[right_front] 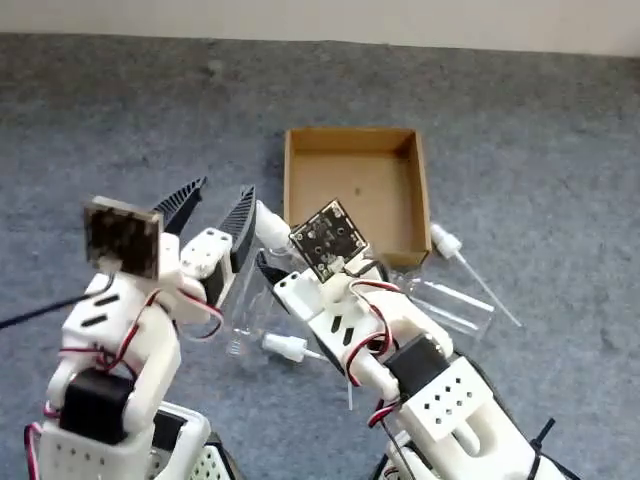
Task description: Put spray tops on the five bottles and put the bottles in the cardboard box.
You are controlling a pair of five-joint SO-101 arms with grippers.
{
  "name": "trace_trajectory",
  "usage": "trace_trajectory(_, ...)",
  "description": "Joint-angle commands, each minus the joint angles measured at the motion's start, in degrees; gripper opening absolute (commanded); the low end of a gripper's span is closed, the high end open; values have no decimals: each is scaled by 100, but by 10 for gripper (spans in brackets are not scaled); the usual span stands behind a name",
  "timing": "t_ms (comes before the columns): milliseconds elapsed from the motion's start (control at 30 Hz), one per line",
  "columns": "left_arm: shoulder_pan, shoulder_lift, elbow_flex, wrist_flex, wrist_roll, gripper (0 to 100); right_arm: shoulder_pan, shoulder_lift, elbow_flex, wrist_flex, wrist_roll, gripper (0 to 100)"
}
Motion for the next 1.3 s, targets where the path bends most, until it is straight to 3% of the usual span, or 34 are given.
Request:
trace_trajectory(0, -48, 198, -31, -167, 53, 161, 40, -4, -391, 22, -53, 3)
trace_trajectory(367, 541, 207, 514, -308, -431, 163, 48, -13, -391, 31, -26, 3)
trace_trajectory(467, 171, 84, 418, -299, -431, 165, 163, -4, -426, 31, 246, 3)
trace_trajectory(600, -400, -462, 426, 176, -457, 165, 901, 119, -532, -4, -123, 3)
trace_trajectory(800, -435, -752, 875, 738, -765, 166, 1314, 1640, -2281, 145, -325, 3)
trace_trajectory(1000, -426, -426, 1736, 88, -774, 264, 1262, 3433, -4585, 954, -659, 3)
trace_trajectory(1267, -66, -215, 1763, -316, -747, 319, 681, 4927, -6484, 2097, -1336, 3)
